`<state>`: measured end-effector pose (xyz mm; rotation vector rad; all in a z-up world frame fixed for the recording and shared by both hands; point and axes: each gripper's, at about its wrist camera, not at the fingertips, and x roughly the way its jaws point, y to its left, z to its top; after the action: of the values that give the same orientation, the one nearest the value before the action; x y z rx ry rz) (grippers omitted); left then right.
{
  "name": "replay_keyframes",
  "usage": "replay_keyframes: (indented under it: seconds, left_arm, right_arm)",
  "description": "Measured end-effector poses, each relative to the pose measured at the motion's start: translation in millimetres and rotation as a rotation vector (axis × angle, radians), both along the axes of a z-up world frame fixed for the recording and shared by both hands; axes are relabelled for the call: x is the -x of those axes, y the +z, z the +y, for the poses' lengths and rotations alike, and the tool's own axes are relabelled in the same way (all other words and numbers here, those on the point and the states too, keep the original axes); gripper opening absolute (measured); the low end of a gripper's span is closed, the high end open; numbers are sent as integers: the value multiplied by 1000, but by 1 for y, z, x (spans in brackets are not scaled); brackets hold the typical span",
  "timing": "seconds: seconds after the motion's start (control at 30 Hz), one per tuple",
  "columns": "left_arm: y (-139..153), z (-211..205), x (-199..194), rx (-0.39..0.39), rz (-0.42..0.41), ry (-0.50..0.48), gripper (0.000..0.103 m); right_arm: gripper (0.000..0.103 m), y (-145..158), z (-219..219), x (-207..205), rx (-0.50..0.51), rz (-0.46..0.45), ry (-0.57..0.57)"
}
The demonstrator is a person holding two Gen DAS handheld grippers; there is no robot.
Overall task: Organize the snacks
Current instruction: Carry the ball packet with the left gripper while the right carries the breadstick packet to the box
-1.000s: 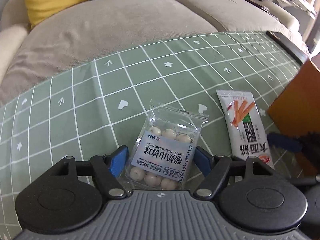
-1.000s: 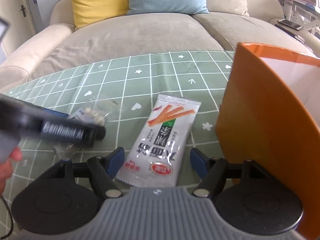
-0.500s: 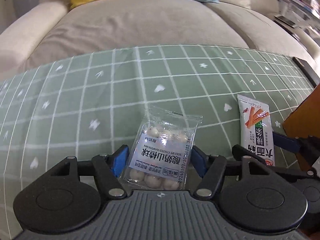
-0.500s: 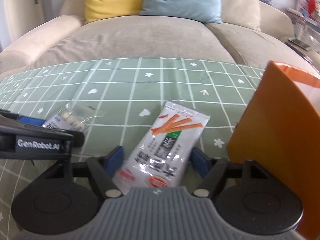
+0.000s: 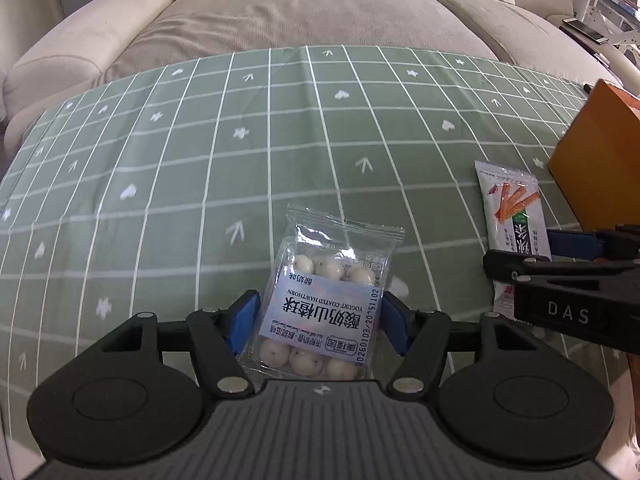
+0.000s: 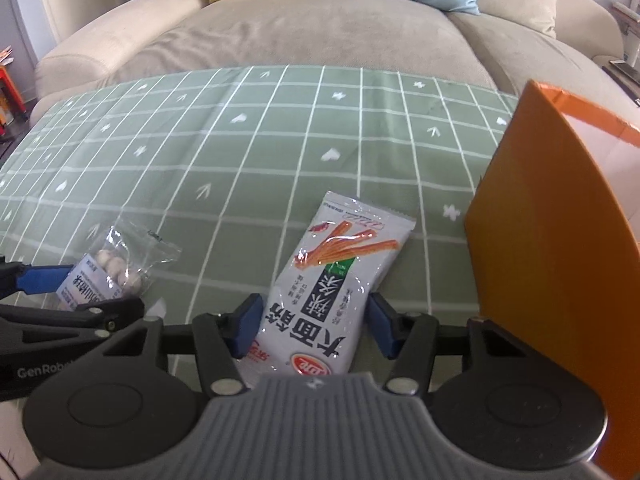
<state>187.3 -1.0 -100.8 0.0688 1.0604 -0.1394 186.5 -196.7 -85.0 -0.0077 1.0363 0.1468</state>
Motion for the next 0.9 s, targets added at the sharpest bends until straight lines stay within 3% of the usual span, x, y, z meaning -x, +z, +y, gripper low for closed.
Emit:
replay_keyframes:
  seconds: [0.17, 0.43, 0.9]
  left_arm:
    - [7, 5, 30, 70, 34, 31, 70]
    - [26, -3, 66, 107, 26, 26, 69]
    - [81, -31, 95, 136, -70, 9, 69]
  right_arm:
    - [53, 8, -1, 38, -35, 45, 15]
    - [52, 26, -2, 85, -44, 75, 51]
    - [51, 85, -30, 127, -40, -67, 73]
